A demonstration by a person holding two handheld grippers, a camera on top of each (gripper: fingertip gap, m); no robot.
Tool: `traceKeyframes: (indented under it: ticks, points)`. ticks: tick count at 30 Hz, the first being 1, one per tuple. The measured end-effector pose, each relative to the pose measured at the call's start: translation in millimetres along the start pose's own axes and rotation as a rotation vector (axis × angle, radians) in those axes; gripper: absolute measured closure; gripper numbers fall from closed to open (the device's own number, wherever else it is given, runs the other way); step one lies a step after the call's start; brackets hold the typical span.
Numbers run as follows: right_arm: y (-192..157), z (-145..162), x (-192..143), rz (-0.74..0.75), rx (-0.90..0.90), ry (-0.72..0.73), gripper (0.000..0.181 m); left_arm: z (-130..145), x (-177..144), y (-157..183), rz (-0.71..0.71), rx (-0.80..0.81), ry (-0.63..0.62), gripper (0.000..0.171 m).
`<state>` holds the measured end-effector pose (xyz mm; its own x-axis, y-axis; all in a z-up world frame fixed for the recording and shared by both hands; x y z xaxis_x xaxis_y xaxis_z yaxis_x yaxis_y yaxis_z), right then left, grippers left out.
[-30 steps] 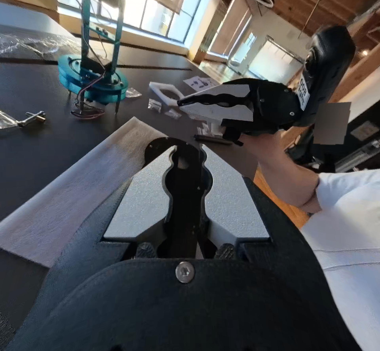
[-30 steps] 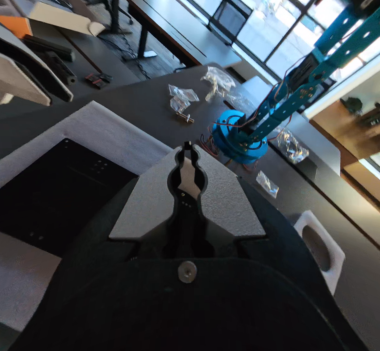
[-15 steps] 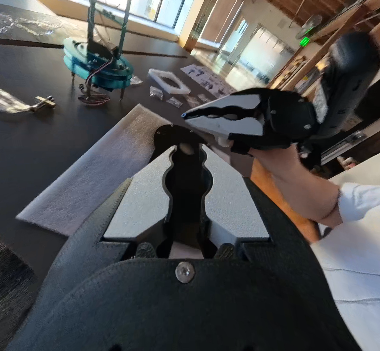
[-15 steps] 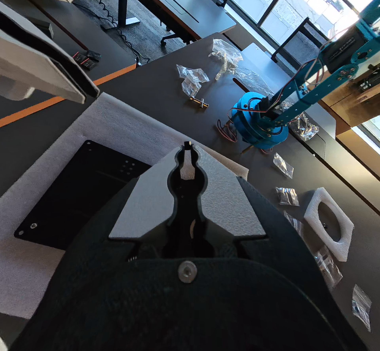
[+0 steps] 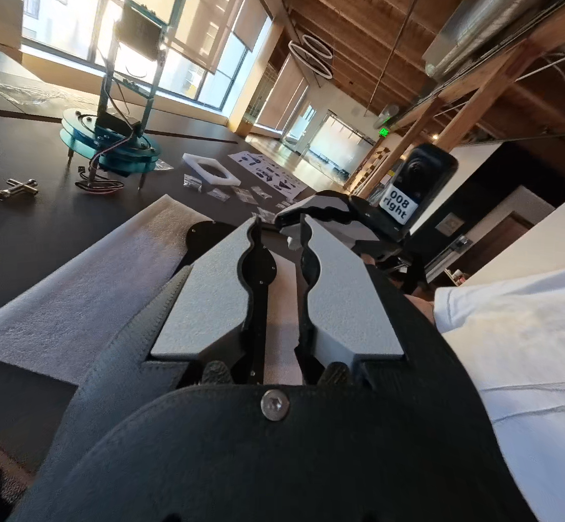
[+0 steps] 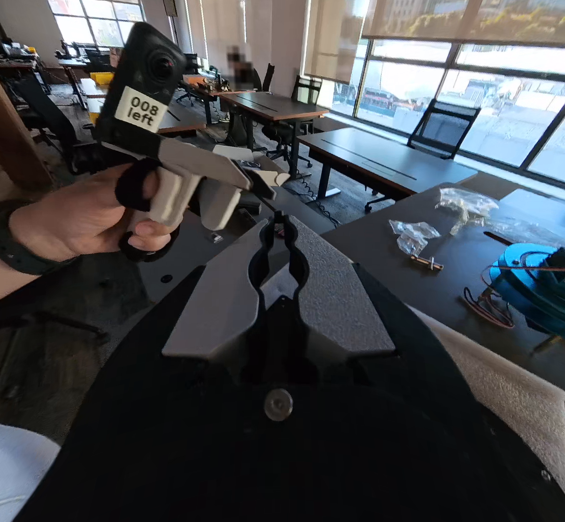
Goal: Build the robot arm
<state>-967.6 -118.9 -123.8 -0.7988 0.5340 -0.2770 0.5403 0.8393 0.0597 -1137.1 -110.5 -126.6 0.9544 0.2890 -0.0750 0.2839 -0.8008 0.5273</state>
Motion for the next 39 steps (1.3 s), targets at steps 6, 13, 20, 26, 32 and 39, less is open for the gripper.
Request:
traceKeyframes:
  ticks: [6, 13, 20, 26, 32, 39]
  points:
    - [-5, 0, -1, -0.01, -0.047, 0.034, 0.177, 6, 12, 0, 0.017, -0.037, -0.037, 0.156]
    - [0, 8, -4, -0.045, -0.073, 0.045, 0.177, 10, 19, -3, 0.053, -0.042, -0.05, 0.168]
    - [7, 25, 6, -0.095, -0.035, 0.004, 0.176, 20, 23, -13, -0.026, 0.028, -0.111, 0.168]
    - [22, 46, 23, -0.152, -0.021, -0.11, 0.164, 31, 2, -46, -0.158, 0.017, -0.124, 0.168]
    - [47, 70, 50, -0.598, -0.148, -0.535, 0.158, 54, -20, -68, -0.221, 0.041, -0.19, 0.168]
    - [86, 66, 109, -0.964, -0.043, -0.841, 0.152, 70, -18, -74, -0.184, 0.13, -0.244, 0.168]
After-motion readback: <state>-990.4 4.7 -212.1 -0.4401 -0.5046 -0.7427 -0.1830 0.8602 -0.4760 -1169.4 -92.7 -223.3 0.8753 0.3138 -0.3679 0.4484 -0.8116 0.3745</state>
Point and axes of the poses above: each gripper's, where its closed fingertips meet, x out along the fingers, z out of its underside, y = z × x across the jaws, the point moved 9 cm from there along -x, back along the fingers, and after that the axes turned 10 degrees about -y, right-handed, at the moved point
